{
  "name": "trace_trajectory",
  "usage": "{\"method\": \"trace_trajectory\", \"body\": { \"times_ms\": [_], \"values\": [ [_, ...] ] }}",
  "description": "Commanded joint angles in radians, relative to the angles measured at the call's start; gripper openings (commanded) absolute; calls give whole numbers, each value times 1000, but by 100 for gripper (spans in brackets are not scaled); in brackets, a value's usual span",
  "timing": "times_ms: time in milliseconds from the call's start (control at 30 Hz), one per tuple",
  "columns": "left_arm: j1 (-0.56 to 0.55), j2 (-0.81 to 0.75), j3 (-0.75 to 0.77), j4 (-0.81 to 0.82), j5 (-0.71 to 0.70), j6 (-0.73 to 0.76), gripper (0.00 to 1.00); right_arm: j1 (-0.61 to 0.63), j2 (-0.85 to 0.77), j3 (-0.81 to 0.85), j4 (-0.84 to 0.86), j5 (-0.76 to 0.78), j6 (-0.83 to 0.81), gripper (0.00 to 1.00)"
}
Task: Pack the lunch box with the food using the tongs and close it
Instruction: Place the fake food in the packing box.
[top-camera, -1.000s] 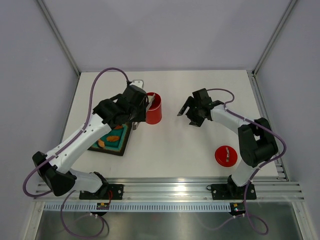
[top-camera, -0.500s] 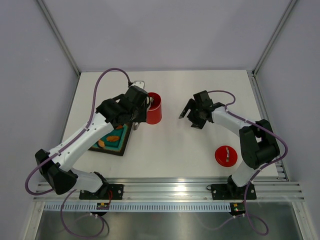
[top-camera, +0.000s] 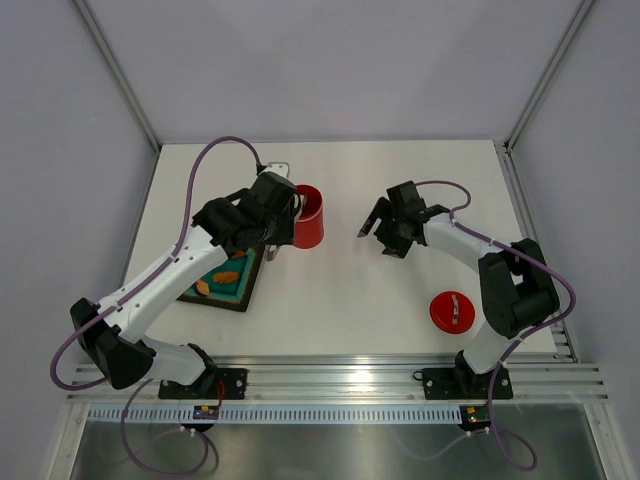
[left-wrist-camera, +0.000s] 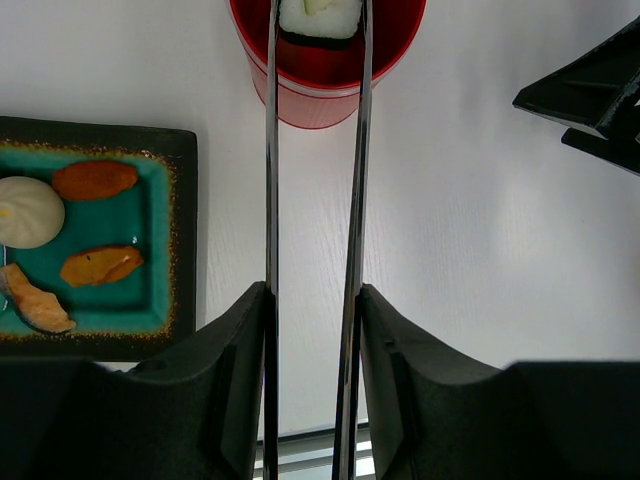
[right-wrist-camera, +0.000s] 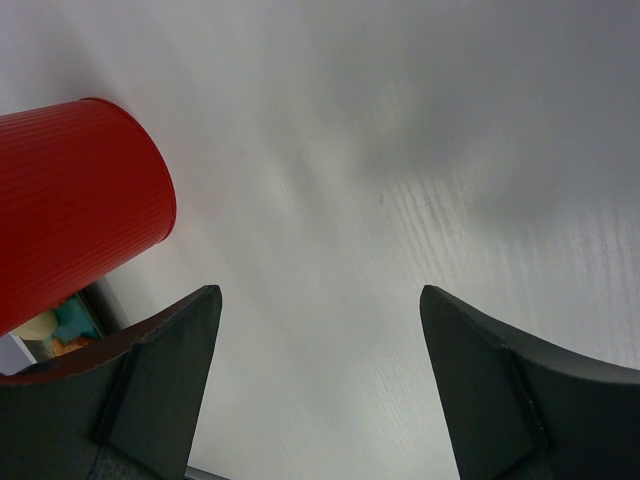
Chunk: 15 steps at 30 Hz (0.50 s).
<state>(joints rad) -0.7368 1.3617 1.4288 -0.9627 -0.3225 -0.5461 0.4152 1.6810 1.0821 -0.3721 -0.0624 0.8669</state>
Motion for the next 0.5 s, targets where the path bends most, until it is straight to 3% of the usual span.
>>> {"method": "trace_trajectory", "body": {
  "times_ms": [0, 467],
  "values": [
    [2, -13, -5, 65, -15, 14, 41, 0, -11, 10, 7, 18, -16, 89],
    [2, -4, -8, 79, 2, 18, 42, 0, -7, 21, 1, 21, -25, 89]
  ]
}}
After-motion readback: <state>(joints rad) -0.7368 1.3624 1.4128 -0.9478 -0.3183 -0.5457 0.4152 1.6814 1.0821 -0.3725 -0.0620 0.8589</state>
